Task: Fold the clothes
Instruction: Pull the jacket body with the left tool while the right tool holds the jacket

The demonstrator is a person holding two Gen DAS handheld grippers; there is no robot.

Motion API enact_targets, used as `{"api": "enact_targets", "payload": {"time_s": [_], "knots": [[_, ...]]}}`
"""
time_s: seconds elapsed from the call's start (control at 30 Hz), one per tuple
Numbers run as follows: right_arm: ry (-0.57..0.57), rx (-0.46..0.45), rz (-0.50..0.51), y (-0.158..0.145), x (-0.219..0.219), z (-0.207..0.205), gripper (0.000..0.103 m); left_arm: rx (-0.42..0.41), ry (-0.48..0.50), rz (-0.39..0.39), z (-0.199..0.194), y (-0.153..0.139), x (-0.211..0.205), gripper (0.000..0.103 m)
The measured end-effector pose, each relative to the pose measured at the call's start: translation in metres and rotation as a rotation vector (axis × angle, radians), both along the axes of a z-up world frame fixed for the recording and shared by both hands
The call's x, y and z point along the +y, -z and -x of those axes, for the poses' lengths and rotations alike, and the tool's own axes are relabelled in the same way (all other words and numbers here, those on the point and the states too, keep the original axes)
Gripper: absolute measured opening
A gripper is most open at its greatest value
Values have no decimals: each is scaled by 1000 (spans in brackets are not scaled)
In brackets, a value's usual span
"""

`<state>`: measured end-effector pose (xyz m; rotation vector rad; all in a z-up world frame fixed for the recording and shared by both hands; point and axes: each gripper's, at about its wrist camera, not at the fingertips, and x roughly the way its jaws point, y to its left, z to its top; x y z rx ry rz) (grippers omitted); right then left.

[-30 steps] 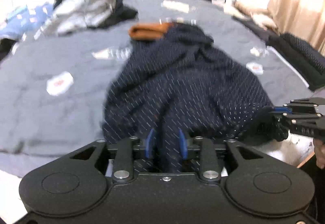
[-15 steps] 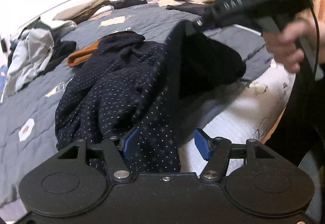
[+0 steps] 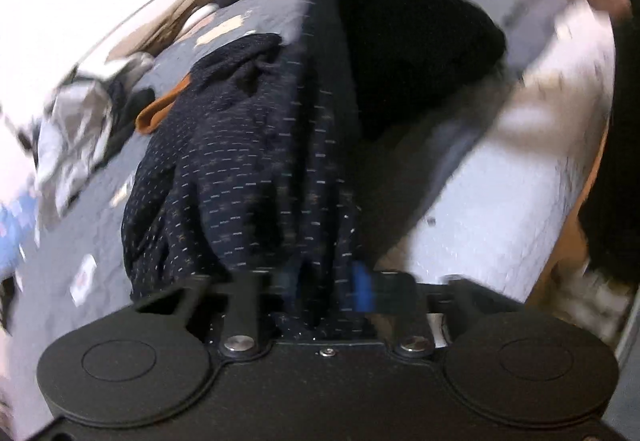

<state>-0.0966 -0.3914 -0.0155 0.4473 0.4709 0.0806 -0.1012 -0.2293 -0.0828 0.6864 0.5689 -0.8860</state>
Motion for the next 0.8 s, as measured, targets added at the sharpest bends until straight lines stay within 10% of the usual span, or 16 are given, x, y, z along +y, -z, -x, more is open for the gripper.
{"api": "enact_targets", "payload": {"time_s": [0.33, 0.8], "knots": [[-3, -31, -27, -11, -7, -6, 12, 105, -204, 399, -66, -67, 51, 9], [-78, 118, 60, 26, -16, -74, 16, 198, -354, 322, -149, -37, 30, 21]]}}
